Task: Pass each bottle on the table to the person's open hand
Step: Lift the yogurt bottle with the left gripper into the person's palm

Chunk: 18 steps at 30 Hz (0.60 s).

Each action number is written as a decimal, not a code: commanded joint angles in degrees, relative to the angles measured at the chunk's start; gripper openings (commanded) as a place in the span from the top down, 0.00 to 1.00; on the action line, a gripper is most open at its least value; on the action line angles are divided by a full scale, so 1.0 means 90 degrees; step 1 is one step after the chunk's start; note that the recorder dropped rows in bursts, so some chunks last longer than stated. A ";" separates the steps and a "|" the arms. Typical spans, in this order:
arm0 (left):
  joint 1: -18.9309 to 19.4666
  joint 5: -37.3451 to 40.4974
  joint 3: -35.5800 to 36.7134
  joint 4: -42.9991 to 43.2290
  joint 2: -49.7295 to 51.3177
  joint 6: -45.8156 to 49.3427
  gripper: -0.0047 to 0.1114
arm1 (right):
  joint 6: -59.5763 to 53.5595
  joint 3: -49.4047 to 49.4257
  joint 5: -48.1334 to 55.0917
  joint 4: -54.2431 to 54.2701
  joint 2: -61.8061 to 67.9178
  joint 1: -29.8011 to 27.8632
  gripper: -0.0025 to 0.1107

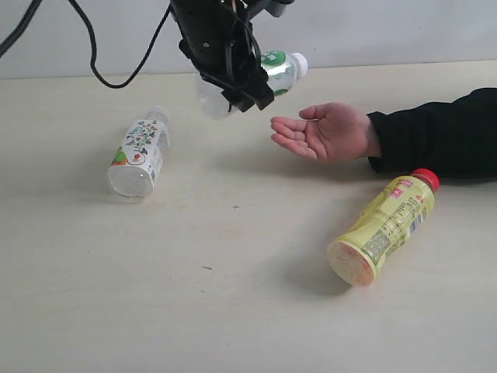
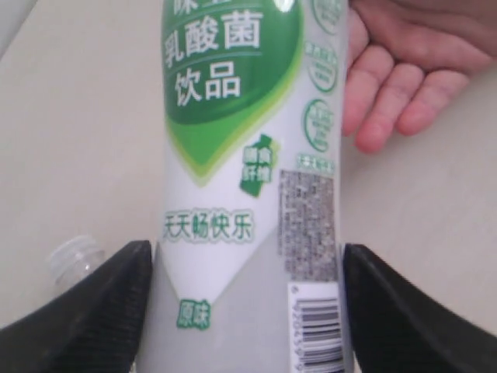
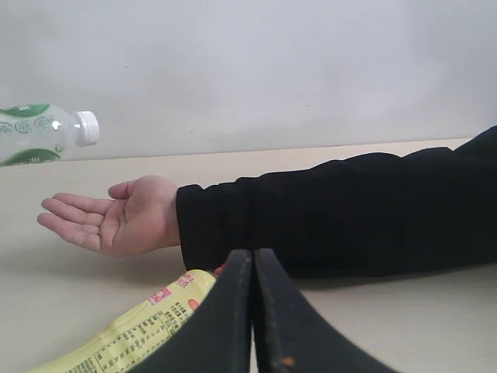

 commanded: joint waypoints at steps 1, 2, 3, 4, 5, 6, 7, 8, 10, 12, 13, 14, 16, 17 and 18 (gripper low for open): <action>-0.0575 0.0274 0.0008 0.1159 -0.0081 -0.1863 0.96 | 0.0007 0.0028 -0.0020 -0.0005 -0.0043 0.0017 0.98; -0.0703 0.0274 0.0008 0.1266 -0.0081 -0.2280 0.96 | 0.0007 0.0028 -0.0020 -0.0005 -0.0043 0.0017 0.98; -0.0799 0.0274 0.0008 0.1314 -0.0081 -0.2585 0.96 | 0.0007 0.0028 -0.0020 -0.0005 -0.0043 0.0017 0.98; -0.0919 0.0249 0.0008 0.1340 -0.0081 -0.2936 0.96 | 0.0007 0.0028 -0.0020 -0.0005 -0.0043 0.0017 0.98; -0.1027 0.0200 0.0008 0.1340 -0.0081 -0.3256 0.96 | 0.0007 0.0028 -0.0020 -0.0005 -0.0043 0.0017 0.98; -0.1113 0.0120 0.0008 0.1340 -0.0081 -0.3504 0.96 | 0.0007 0.0028 -0.0020 -0.0005 -0.0043 0.0017 0.98; -0.1209 -0.0004 0.0008 0.1340 -0.0081 -0.3781 0.96 | 0.0007 0.0028 -0.0020 -0.0005 -0.0043 0.0017 0.98; -0.1294 -0.0155 0.0008 0.1340 -0.0081 -0.4071 0.96 | 0.0007 0.0028 -0.0020 -0.0005 -0.0043 0.0017 0.98; -0.1442 -0.0465 0.0008 0.1340 -0.0081 -0.4734 0.96 | 0.0007 0.0028 -0.0020 -0.0005 -0.0043 0.0017 0.98; -0.1559 -0.0828 0.0008 0.1340 -0.0055 -0.5355 0.96 | 0.0007 0.0028 -0.0020 -0.0005 -0.0043 0.0017 0.98; -0.1610 -0.1061 0.0008 0.1340 -0.0039 -0.5641 0.96 | 0.0007 0.0028 -0.0020 -0.0005 -0.0043 0.0017 0.98; -0.1671 -0.1289 0.0008 0.1324 0.0002 -0.5869 0.96 | 0.0007 0.0028 -0.0020 -0.0005 -0.0043 0.0017 0.98; -0.1737 -0.1723 0.0008 0.1310 0.0073 -0.6202 0.96 | 0.0007 0.0028 -0.0020 -0.0005 -0.0043 0.0017 0.98; -0.1777 -0.1905 0.0008 0.1310 0.0130 -0.6380 0.96 | 0.0007 0.0028 -0.0020 -0.0005 -0.0043 0.0017 0.98; -0.1777 -0.2015 0.0008 0.1310 0.0162 -0.6576 0.96 | 0.0007 0.0028 -0.0020 -0.0005 -0.0043 0.0017 0.98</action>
